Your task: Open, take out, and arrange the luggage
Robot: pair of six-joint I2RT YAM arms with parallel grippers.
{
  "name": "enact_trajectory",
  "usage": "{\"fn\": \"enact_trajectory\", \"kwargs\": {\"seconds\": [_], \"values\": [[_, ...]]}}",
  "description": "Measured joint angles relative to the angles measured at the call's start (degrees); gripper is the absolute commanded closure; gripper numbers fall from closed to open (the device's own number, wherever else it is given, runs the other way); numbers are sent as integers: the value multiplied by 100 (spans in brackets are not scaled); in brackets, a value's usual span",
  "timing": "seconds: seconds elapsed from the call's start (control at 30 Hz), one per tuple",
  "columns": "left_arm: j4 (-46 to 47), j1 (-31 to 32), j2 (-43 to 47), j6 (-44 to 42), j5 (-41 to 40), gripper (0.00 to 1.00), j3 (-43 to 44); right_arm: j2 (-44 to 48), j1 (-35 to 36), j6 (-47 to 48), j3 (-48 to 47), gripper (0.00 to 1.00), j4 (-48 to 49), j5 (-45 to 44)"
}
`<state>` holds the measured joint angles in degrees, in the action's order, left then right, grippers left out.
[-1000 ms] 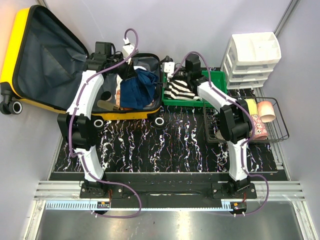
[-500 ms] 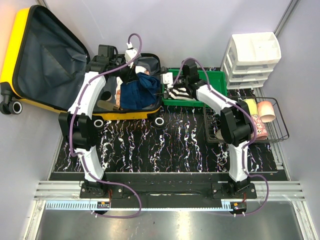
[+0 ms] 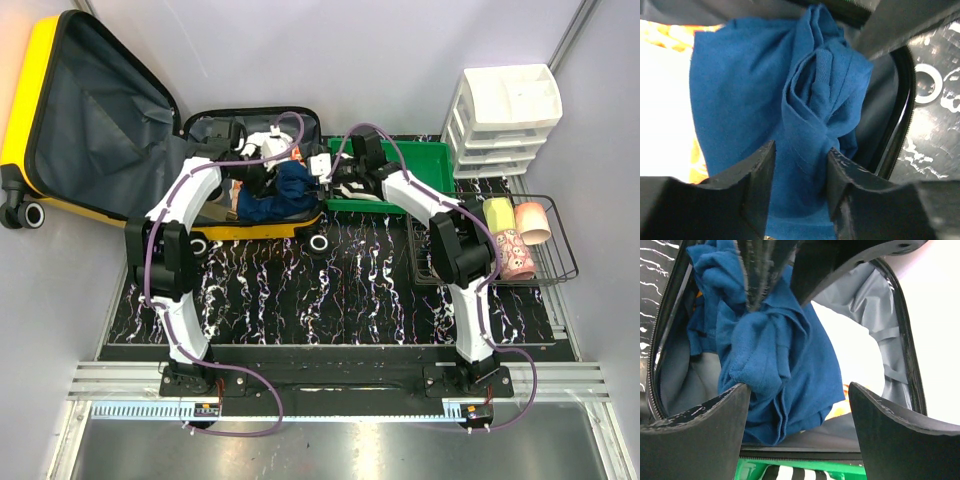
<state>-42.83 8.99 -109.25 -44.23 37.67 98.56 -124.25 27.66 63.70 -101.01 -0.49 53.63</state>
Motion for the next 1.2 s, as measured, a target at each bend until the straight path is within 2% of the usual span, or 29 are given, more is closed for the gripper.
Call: {"fn": "enact_trajectory", "kwargs": {"seconds": [0.07,0.1,0.17,0.23,0.43,0.53,0.63,0.77,0.8,0.87,0.9,1.07,1.2], "values": [[-52,4,-11,-293,-120,43,-166,-2,-11,42,17,13,-74,-83],[-129,9,-37,-461,-188,36,-199,0,-20,55,35,12,-85,-118],[-221,20,-101,-798,-321,30,-210,11,-50,57,109,11,-96,-197],[-343,42,-157,-1178,-437,10,-210,39,-101,48,216,11,-136,-238],[-586,116,-339,-1923,-715,3,-221,157,-308,-212,326,9,-238,-426],[-544,192,-376,-2076,-782,5,-221,232,-413,-409,326,9,-238,-518],[-308,271,-376,-2133,-925,19,-343,293,-509,-562,326,9,-236,-614],[146,356,-378,-2157,-1311,54,-654,385,-603,-691,352,9,-232,-699],[232,376,-378,-2153,-1381,70,-697,415,-623,-715,369,9,-236,-726],[437,402,-376,-2144,-1493,85,-772,452,-647,-756,393,9,-227,-758],[544,407,-374,-2164,-1528,98,-820,466,-647,-789,402,8,-227,-767],[476,404,-332,-1980,-1513,100,-761,511,-656,-957,463,4,-33,-761],[50,404,-330,-1574,-1355,100,-192,527,-656,-1165,472,0,188,-590]]}}
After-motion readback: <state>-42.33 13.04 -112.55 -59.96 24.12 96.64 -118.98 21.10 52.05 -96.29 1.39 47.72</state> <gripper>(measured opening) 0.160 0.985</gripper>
